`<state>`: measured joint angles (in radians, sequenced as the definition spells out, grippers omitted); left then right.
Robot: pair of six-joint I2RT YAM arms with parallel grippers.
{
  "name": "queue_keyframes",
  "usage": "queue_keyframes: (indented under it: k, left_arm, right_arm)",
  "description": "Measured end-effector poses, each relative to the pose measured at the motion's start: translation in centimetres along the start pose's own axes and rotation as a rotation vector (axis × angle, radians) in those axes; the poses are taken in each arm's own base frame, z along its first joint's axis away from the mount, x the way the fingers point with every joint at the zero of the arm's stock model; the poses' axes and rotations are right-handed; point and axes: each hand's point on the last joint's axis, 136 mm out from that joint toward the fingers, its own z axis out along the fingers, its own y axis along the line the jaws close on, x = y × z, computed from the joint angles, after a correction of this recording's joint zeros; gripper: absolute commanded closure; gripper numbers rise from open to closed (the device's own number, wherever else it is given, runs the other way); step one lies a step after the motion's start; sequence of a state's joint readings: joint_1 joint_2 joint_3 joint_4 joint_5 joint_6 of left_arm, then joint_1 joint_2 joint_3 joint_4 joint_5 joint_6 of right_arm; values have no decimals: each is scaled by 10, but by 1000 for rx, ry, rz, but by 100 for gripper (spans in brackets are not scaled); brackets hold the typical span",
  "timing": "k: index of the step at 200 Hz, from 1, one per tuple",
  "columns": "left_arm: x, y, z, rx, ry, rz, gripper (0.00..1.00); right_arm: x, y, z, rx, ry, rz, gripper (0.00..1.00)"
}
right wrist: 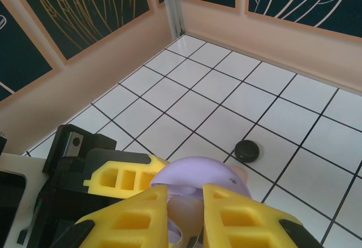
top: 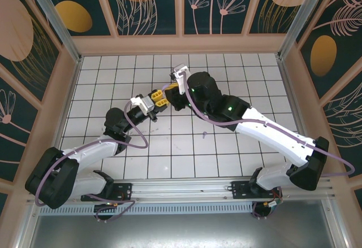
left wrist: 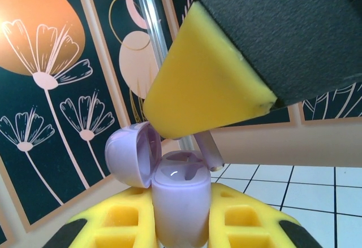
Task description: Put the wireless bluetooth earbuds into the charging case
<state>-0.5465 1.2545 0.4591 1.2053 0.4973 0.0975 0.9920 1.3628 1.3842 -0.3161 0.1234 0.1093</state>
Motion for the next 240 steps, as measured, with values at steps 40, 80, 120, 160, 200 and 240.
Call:
queue_keyframes:
  k: [40, 80, 120, 160, 200, 240]
  left_arm:
    - [1, 0, 0, 0, 7, -8, 100]
    - [4, 0, 0, 1, 19, -19, 100]
    - [4, -2, 0, 11, 19, -23, 100]
    - [2, -3, 1, 24, 18, -23, 100]
    - [2, -4, 1, 28, 21, -25, 100]
    - [2, -4, 2, 32, 23, -27, 100]
  right_arm:
    - [3, -4, 3, 23, 5, -2, 83]
    - [4, -4, 4, 27, 10, -3, 84]
    - [0, 2, 0, -9, -1, 3, 84]
    - [-21, 7, -16, -36, -79, 16, 84]
    - [-23, 6, -16, -30, -85, 17, 84]
    - [-19, 2, -11, -8, -75, 16, 85]
